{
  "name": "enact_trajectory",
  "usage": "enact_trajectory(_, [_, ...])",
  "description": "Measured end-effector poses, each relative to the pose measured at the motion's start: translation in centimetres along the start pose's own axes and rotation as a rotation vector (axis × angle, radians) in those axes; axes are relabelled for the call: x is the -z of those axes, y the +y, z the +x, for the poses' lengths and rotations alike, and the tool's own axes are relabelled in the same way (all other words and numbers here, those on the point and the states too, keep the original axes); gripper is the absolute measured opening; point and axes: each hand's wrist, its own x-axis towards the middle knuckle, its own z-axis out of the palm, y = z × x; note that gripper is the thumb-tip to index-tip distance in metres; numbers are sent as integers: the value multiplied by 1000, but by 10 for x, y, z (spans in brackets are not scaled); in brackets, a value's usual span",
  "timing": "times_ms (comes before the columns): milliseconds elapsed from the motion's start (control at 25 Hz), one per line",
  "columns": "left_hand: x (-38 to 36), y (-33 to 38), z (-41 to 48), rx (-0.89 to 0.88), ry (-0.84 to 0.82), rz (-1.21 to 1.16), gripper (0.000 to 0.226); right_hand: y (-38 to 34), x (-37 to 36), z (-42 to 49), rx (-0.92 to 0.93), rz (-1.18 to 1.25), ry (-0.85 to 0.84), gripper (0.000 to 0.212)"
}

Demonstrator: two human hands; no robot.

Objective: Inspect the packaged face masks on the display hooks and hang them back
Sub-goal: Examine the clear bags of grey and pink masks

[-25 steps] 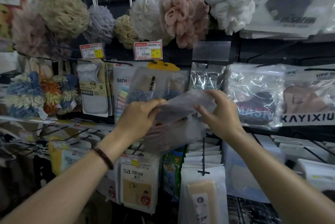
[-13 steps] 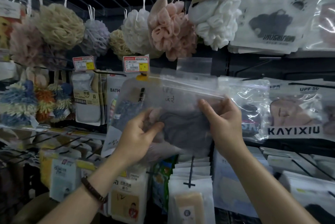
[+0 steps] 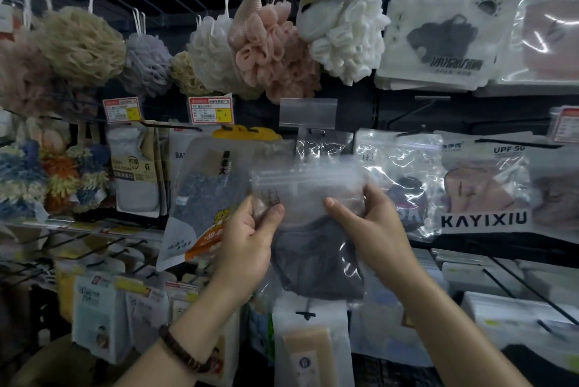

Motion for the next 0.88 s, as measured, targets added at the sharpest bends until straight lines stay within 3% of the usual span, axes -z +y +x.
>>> enact_trajectory(160, [-19,-13,-4,76,268,-239,8,13,13,-26,-158,293,125,35])
enact_trajectory(280, [-50,-12,-21,171,325,-429,16,30,-11,-53,-256,540,193,45])
enact_trajectory(440, [-52,3,-33,261,227,-311,15,37,-13,-65,-261,490,259,38])
enact_trajectory(560, [-16,26,-10,161,169,-103,18,29,18,-59,-241,394,253,34])
enact_trajectory(720, [7,44,12,214,-196,300,16,20,36,-53,-174,300,220,25])
enact_trajectory(880, [-3,36,2,206,-247,247,10,17,42,-46,-80,207,266,17])
